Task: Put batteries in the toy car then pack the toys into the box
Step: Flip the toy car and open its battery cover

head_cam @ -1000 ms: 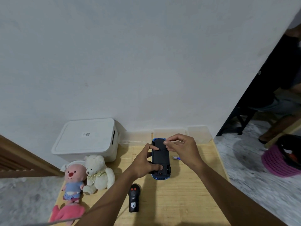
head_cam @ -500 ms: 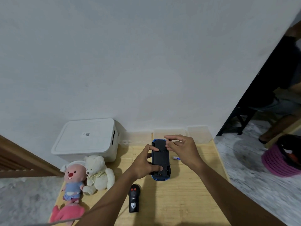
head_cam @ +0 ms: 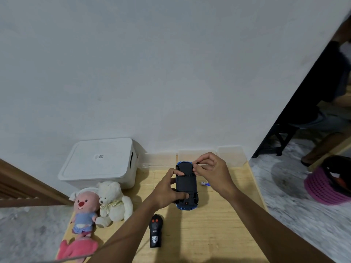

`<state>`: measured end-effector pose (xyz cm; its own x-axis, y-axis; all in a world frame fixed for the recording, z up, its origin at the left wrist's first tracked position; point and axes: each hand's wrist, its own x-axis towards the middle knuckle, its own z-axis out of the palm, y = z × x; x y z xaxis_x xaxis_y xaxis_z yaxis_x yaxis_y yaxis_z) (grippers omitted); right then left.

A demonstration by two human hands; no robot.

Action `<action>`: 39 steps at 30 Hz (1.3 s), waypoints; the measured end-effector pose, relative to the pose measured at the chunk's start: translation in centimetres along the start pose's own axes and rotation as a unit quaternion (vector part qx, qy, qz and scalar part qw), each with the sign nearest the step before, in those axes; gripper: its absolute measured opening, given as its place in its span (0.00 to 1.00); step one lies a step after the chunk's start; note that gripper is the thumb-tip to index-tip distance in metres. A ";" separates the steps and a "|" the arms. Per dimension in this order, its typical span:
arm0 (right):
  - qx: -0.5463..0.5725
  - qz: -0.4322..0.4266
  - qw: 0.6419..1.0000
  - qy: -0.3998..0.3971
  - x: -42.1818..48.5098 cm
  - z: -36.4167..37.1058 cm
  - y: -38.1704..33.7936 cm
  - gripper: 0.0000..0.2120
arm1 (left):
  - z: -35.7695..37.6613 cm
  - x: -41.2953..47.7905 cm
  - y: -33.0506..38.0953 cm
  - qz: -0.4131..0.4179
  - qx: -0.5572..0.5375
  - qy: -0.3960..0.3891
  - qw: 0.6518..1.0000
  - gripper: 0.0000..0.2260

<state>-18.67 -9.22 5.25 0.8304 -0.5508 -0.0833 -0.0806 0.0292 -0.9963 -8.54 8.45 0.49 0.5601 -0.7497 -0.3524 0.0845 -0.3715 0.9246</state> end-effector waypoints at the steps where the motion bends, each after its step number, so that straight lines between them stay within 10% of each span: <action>1: 0.005 0.002 1.000 0.001 0.0 0.0 0.0 0.09 | 0.0 0.0 0.1 0.000 0.000 0.000 1.000 0.28; 31: 0.013 0.009 0.999 0.033 0.5 -0.2 0.0 0.07 | 0.0 0.0 -0.2 -0.002 0.001 -0.005 1.000 0.28; 39: -0.030 0.121 0.991 0.056 0.5 -2.4 2.5 0.09 | -0.3 -0.3 -0.7 -0.005 -0.005 0.003 1.000 0.28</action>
<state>-19.76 -11.42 2.75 0.7166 -0.6228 -0.3140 -0.3057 0.1243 -0.9440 -8.49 9.08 0.04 0.5648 -0.7422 -0.3609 0.0989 -0.3733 0.9224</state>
